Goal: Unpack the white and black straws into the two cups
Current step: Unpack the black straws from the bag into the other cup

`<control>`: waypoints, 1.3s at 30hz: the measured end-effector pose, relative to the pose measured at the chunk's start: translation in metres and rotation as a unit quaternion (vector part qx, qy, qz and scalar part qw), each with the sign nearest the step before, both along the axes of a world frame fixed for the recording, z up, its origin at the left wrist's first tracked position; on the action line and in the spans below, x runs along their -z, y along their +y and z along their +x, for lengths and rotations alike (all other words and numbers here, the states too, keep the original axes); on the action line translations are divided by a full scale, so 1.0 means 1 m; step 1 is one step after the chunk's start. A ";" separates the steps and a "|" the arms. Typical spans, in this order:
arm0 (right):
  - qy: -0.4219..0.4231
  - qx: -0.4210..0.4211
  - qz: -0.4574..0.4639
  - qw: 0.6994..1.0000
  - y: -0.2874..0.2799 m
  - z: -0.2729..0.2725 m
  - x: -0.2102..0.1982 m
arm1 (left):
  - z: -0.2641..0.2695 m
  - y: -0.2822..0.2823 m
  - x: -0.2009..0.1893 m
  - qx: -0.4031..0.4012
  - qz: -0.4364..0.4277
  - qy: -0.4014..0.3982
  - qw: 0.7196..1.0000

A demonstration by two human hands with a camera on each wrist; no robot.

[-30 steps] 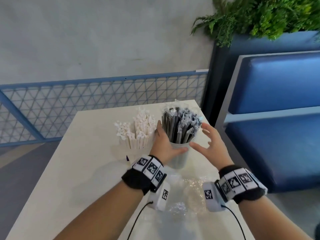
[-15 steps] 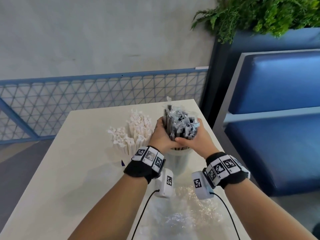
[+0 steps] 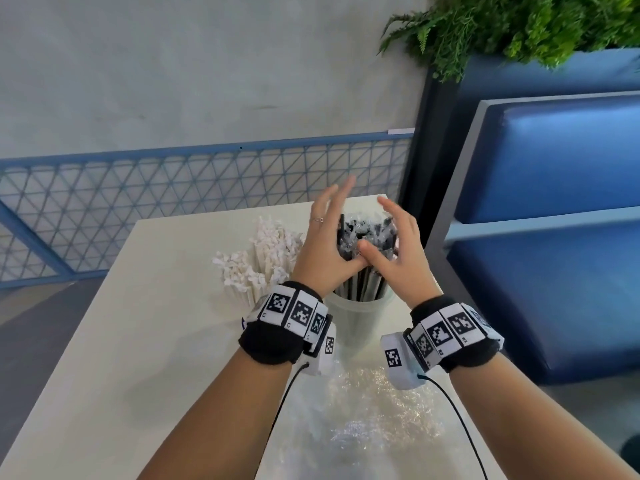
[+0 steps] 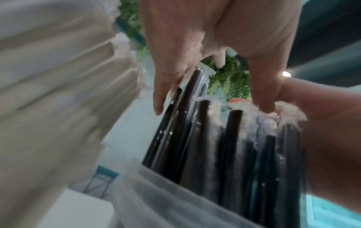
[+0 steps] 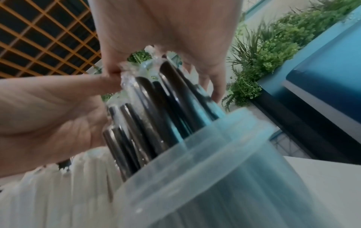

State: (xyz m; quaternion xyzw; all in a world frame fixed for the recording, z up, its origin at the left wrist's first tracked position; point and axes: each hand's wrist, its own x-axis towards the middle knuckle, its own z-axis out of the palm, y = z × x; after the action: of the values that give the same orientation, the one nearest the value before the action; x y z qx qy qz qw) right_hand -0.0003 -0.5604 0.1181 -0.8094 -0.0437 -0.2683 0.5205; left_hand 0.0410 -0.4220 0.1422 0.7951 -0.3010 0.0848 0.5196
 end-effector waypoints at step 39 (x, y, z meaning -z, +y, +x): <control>-0.060 0.160 0.066 0.983 0.000 -0.031 0.018 | -0.039 0.026 0.012 -0.085 -0.011 -0.081 0.993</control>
State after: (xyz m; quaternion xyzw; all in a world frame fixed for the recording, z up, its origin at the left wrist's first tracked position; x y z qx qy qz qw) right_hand -0.0311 -0.5601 0.0998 -0.7524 0.0730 -0.3985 0.5194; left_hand 0.0019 -0.3960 0.1301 0.8029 -0.2721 0.1958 0.4928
